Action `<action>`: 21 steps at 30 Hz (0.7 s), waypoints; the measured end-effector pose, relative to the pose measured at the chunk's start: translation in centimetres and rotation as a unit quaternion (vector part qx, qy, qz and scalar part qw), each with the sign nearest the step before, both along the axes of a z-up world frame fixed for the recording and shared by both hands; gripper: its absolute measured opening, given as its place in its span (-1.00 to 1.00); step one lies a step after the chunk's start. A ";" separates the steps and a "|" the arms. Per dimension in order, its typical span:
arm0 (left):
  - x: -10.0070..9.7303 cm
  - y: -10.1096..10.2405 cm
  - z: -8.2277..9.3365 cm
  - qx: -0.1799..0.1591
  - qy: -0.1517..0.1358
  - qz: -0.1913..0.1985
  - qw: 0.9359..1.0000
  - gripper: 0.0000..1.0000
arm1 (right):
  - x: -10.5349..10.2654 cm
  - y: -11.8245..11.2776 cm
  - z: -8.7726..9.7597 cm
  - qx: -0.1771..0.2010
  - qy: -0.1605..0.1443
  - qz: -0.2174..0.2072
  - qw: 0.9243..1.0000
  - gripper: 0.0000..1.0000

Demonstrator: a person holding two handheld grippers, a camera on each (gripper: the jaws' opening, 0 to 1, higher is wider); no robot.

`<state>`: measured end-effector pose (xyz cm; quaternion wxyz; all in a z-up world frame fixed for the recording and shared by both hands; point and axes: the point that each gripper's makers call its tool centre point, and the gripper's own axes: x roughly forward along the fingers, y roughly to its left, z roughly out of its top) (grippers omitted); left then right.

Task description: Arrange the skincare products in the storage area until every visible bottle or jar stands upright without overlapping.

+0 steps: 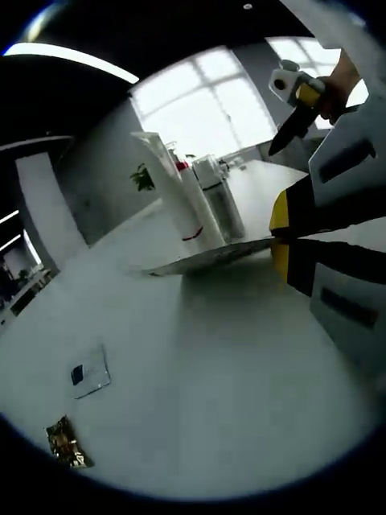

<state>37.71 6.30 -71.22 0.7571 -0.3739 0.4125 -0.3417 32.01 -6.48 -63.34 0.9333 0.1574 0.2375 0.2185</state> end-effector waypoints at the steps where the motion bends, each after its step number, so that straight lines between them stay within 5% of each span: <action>1: 0.0 0.0 -0.2 0.005 0.001 -0.001 1.000 -1.00 | 0.0 -0.2 -0.1 -0.001 0.000 -0.003 1.000 0.63; 12: 0.3 -0.4 -1.4 0.040 0.006 -0.006 0.999 -1.00 | -0.1 -1.4 0.0 -0.011 0.001 -0.015 1.000 0.66; 21: 0.2 -1.0 -1.6 0.074 -0.017 -0.029 0.997 -1.00 | -0.1 -1.5 -0.1 -0.008 0.004 -0.017 1.000 0.65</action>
